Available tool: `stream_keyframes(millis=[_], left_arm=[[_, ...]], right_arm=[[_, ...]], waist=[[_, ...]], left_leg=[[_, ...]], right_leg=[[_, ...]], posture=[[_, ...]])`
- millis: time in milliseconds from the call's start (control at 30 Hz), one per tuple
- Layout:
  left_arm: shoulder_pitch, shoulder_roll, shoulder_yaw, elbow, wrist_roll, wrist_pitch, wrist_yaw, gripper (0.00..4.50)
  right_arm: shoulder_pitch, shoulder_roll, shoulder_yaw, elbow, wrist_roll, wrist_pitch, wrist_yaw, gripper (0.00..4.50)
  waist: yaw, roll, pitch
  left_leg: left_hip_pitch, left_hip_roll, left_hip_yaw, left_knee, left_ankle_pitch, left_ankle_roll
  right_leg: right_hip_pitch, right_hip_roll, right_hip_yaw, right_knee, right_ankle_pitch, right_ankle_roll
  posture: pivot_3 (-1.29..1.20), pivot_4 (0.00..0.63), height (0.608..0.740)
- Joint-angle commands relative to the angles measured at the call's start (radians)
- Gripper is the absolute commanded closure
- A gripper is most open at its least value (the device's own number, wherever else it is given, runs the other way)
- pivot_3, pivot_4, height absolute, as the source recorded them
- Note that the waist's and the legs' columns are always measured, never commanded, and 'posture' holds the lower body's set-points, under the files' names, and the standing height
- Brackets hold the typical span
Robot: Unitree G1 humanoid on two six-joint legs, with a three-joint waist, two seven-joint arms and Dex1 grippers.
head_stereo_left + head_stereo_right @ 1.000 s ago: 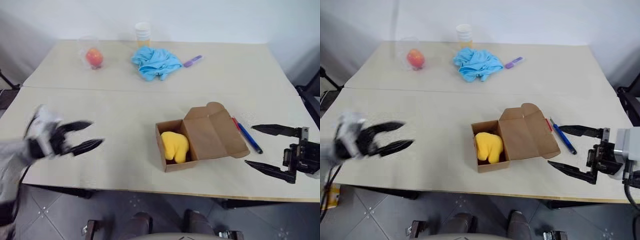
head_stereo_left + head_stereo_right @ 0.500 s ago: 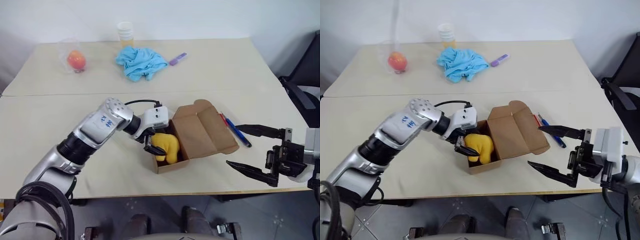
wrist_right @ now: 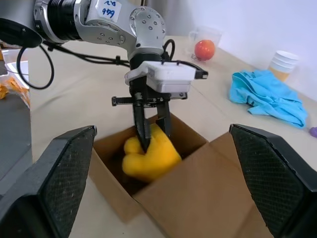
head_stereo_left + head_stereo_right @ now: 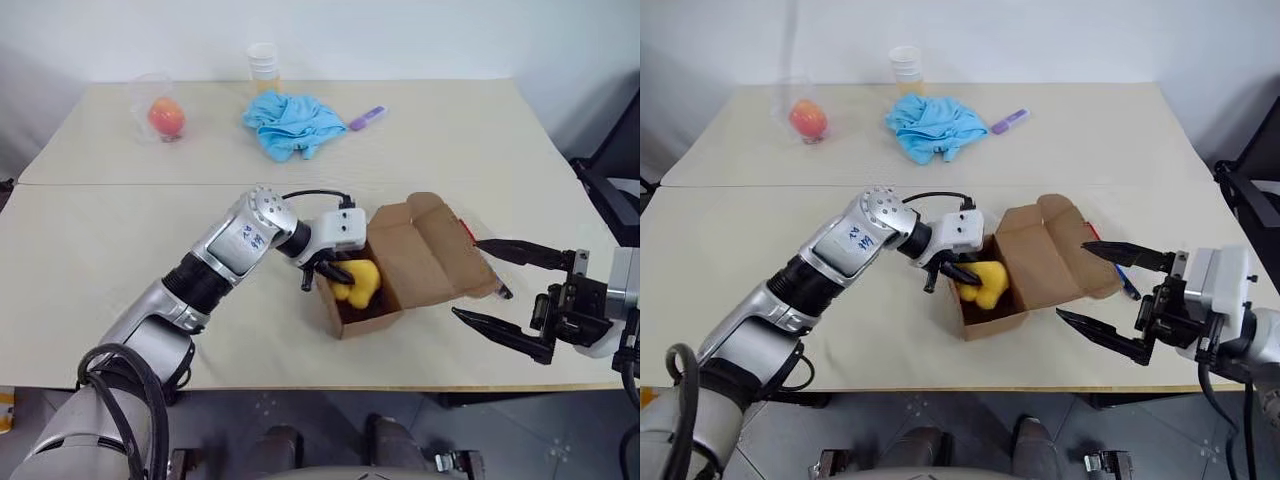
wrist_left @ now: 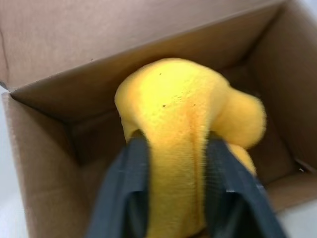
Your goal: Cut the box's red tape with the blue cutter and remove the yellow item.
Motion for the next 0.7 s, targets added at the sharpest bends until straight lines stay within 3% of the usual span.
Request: stream_keyframes(millis=[33, 233, 433, 533, 700], left_arm=[[0.006, -0.031, 0.226, 0.028, -0.136, -0.029, 0.023, 4.49], [0.196, -0.088, 0.616, 0.036, -0.336, -0.255, 0.127, 4.49], [0.567, 0.034, 0.962, -0.168, -0.395, -0.249, 0.356, 4.49], [0.765, 0.088, 1.08, -0.242, -0.401, -0.245, 0.405, 4.49], [1.002, 0.121, 1.162, -0.297, -0.374, -0.256, 0.464, 4.49]], right_arm=[[-0.014, 0.031, 0.018, -0.002, -0.017, -0.029, -0.017, 0.0], [-0.09, 0.095, 0.099, 0.034, -0.021, -0.029, -0.04, 0.0], [-0.237, 0.183, 0.275, 0.075, 0.006, 0.015, -0.027, 0.0], [-0.299, 0.212, 0.369, 0.125, -0.051, -0.014, 0.023, 0.0], [-0.388, 0.281, 0.477, 0.242, -0.172, -0.132, 0.093, 0.0]], waist=[[-0.003, 0.0, 0.0], [-0.008, 0.001, -0.001], [-0.034, 0.001, -0.001], [-0.03, 0.0, -0.001], [-0.004, -0.001, -0.001]], left_leg=[[0.0, 0.0, 0.0, 0.0, 0.0, 0.0], [0.002, 0.001, 0.0, -0.001, 0.0, -0.001], [0.002, 0.003, -0.002, -0.001, 0.001, -0.002], [0.003, 0.003, -0.005, -0.002, 0.0, -0.002], [0.004, 0.0, -0.006, -0.001, 0.0, -0.001]], right_leg=[[0.0, 0.0, 0.0, 0.0, 0.0, 0.0], [0.0, 0.0, 0.0, 0.0, 0.0, 0.0], [-0.002, 0.0, 0.001, 0.002, 0.0, 0.0], [-0.003, 0.0, 0.002, 0.002, 0.0, 0.0], [-0.001, -0.002, 0.001, 0.001, 0.002, -0.003]], posture=[[0.0, 0.15, 0.74], [0.0, 0.15, 0.74], [0.0, 0.15, 0.74], [0.0, 0.15, 0.74], [0.0, 0.15, 0.74]])
